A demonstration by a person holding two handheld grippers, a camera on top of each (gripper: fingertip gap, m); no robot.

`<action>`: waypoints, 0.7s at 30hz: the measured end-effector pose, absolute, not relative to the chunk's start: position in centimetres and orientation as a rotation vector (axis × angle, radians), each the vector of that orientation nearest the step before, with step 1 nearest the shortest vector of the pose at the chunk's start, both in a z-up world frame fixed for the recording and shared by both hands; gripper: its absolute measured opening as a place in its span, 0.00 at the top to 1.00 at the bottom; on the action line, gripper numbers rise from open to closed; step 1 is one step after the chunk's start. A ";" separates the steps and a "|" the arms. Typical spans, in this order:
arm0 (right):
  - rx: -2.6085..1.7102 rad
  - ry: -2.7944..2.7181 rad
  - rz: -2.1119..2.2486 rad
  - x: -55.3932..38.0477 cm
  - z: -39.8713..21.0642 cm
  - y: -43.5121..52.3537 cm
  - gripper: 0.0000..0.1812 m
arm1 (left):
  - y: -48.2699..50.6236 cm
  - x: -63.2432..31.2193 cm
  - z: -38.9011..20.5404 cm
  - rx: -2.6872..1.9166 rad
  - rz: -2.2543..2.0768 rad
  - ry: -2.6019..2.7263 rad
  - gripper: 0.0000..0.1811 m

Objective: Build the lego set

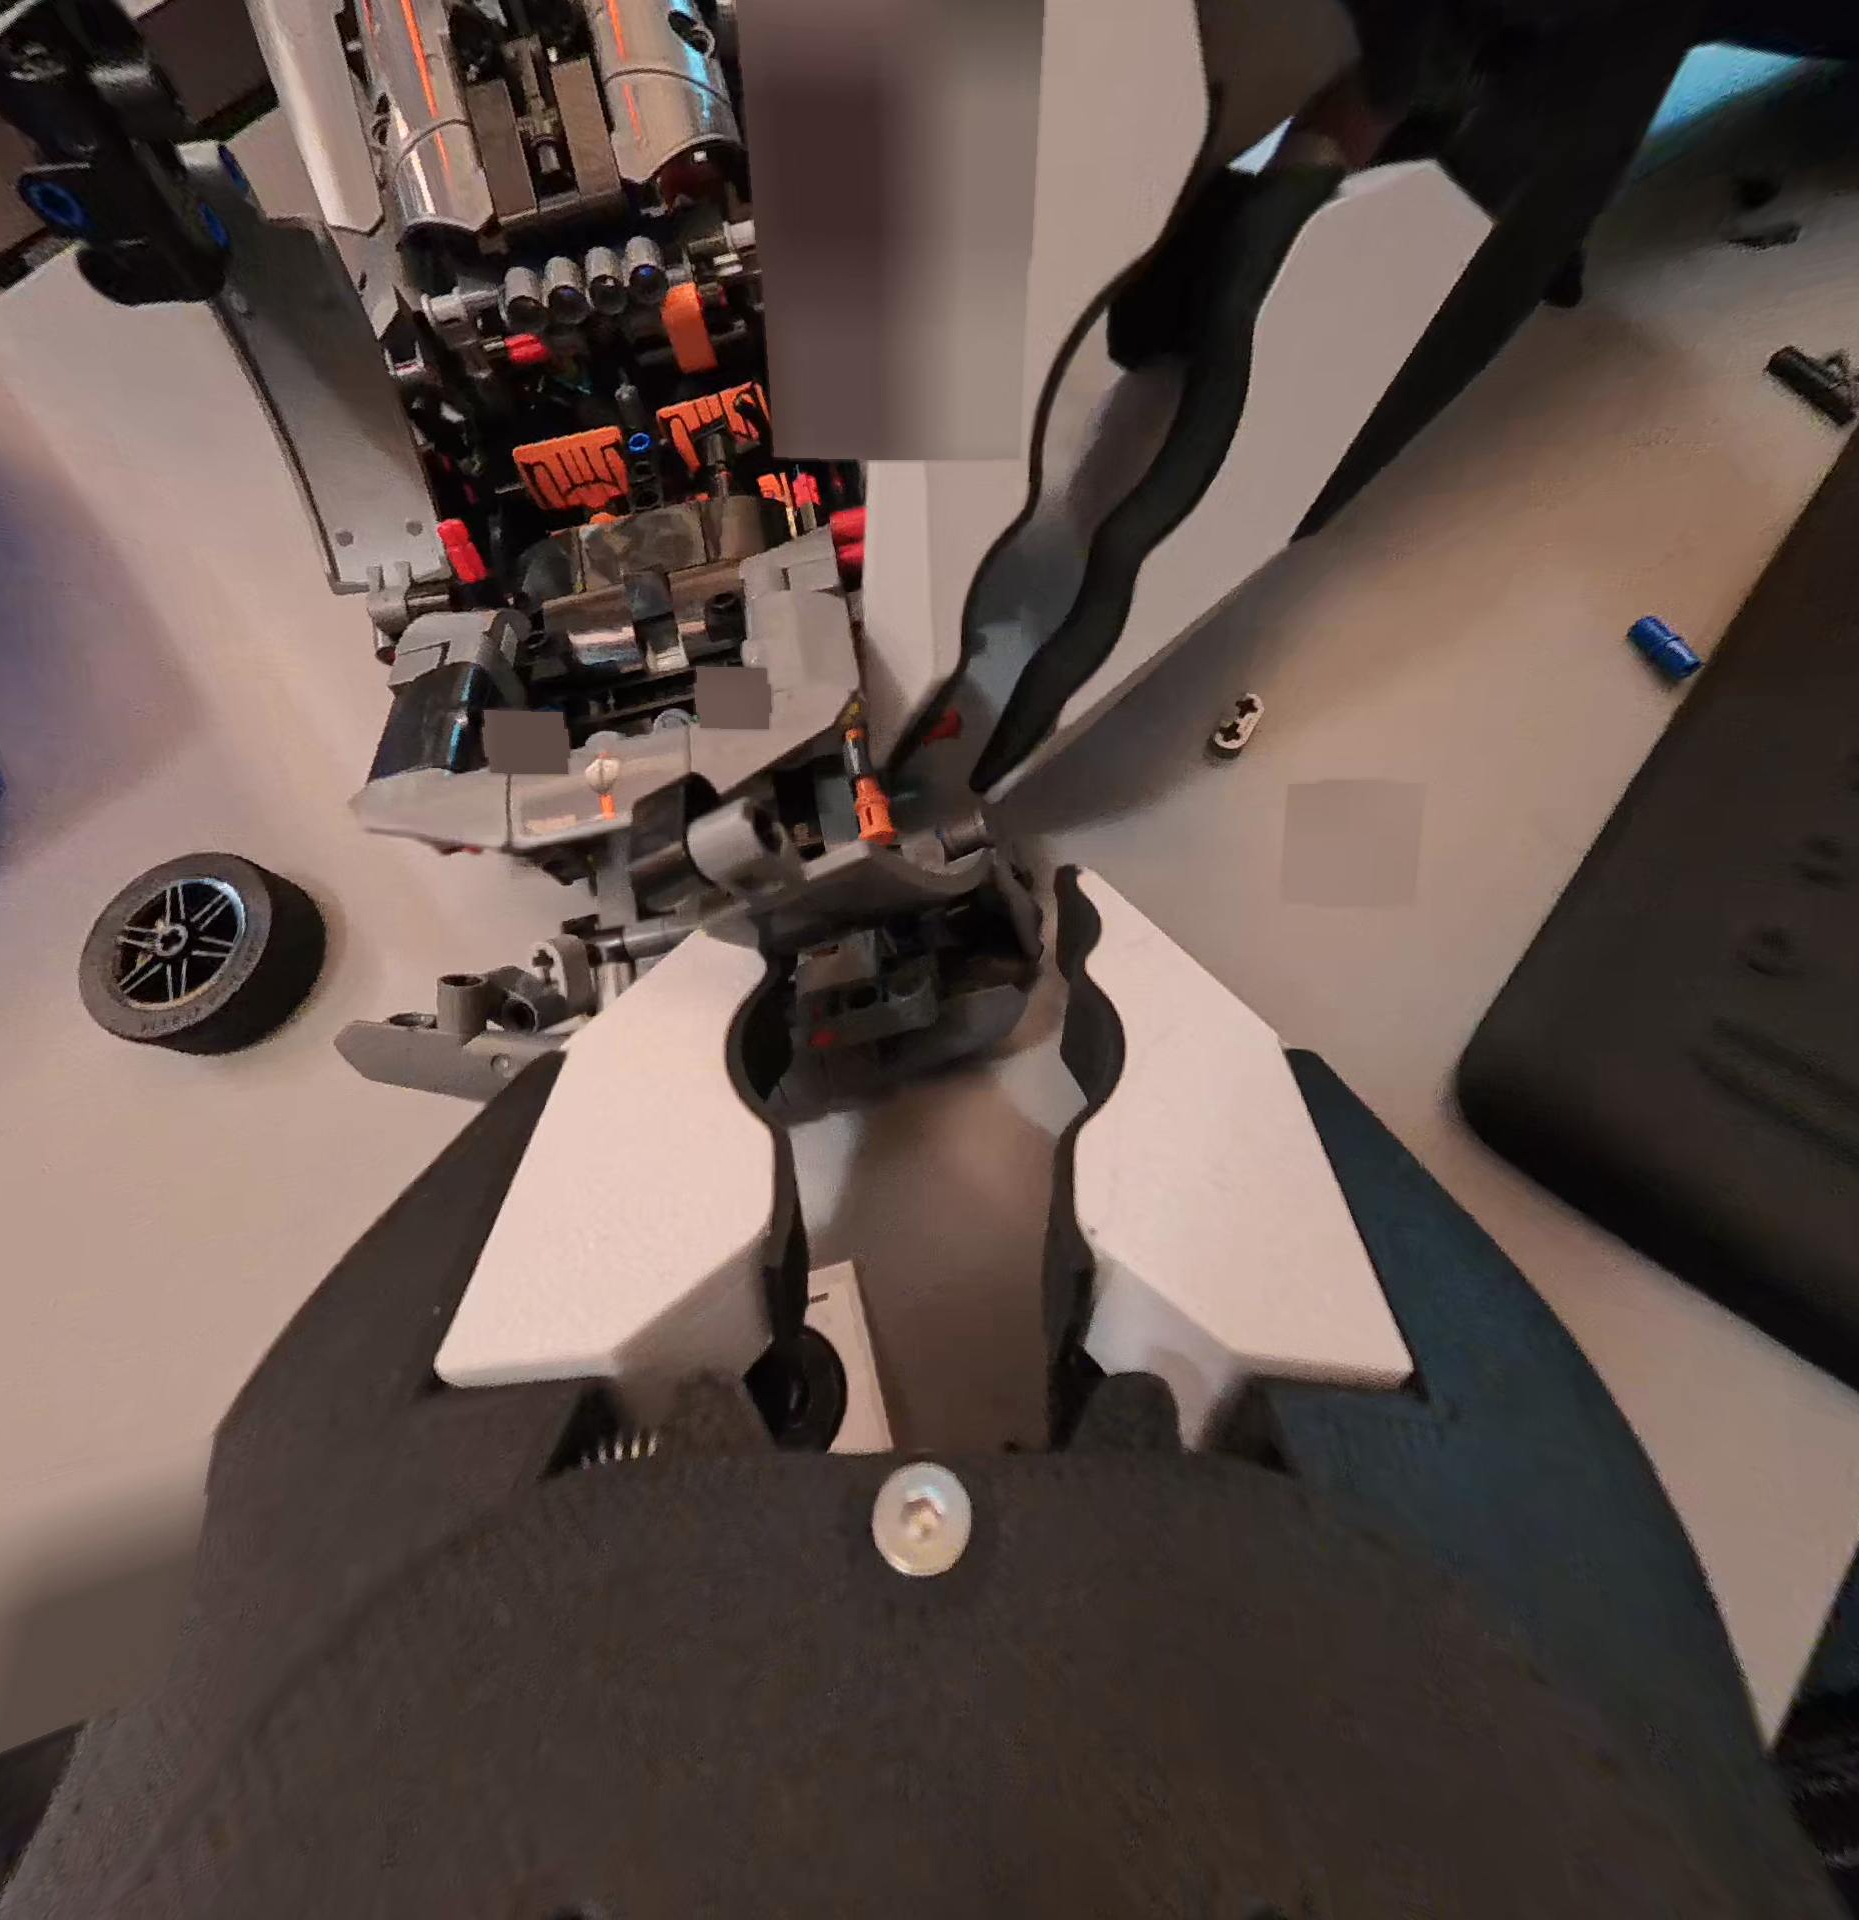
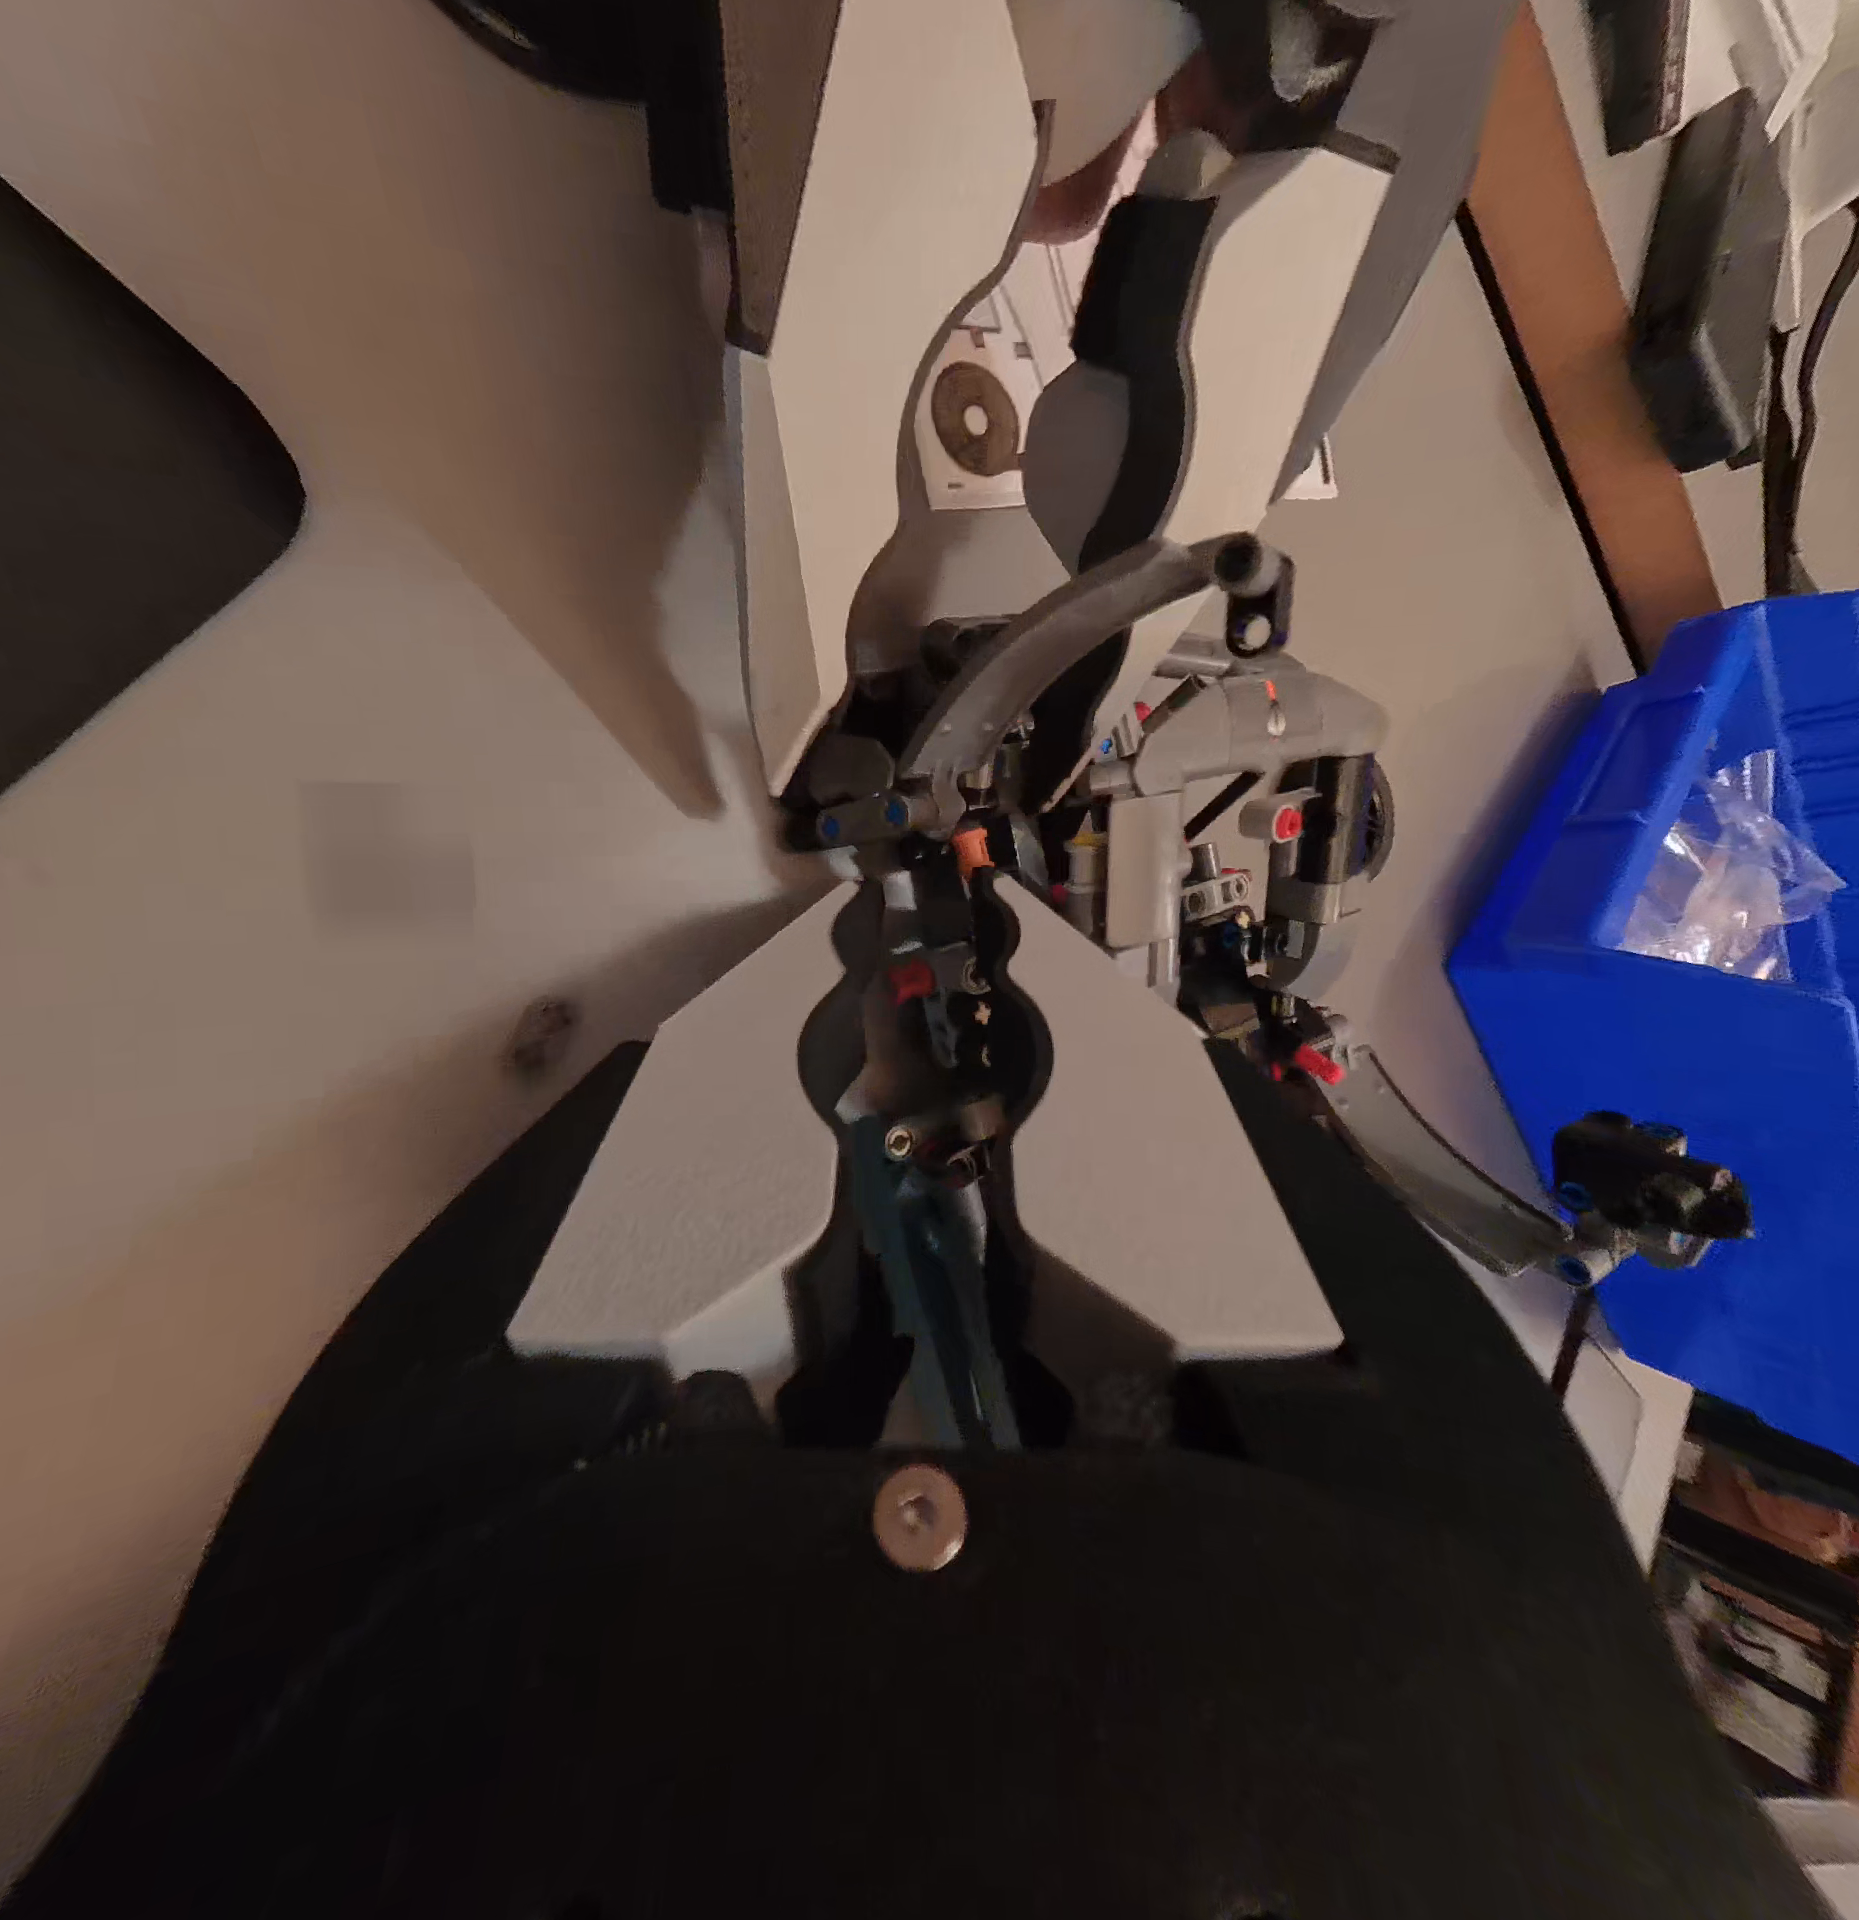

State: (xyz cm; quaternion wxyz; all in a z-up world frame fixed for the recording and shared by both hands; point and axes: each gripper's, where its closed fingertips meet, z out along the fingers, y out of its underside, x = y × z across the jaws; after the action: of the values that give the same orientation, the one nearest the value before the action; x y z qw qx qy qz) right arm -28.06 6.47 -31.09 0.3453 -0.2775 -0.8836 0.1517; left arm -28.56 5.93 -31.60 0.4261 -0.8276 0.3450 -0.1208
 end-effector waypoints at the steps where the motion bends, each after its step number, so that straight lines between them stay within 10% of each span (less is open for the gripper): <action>1: -0.711 -2.294 0.369 -28.1 -31.2 6.5 0.92 | 6.0 -28.4 -31.7 -2.068 -0.293 0.880 0.73; 21: -0.902 -2.313 0.530 -27.0 -30.8 8.8 0.97 | 7.4 -27.0 -32.1 -2.094 -0.367 0.919 0.80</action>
State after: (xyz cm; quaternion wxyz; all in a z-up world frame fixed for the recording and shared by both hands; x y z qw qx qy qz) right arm -27.01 8.83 -30.82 0.2968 -0.3393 -0.8701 0.1992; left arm -26.96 7.36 -32.10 0.4013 -0.8281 0.3636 -0.1451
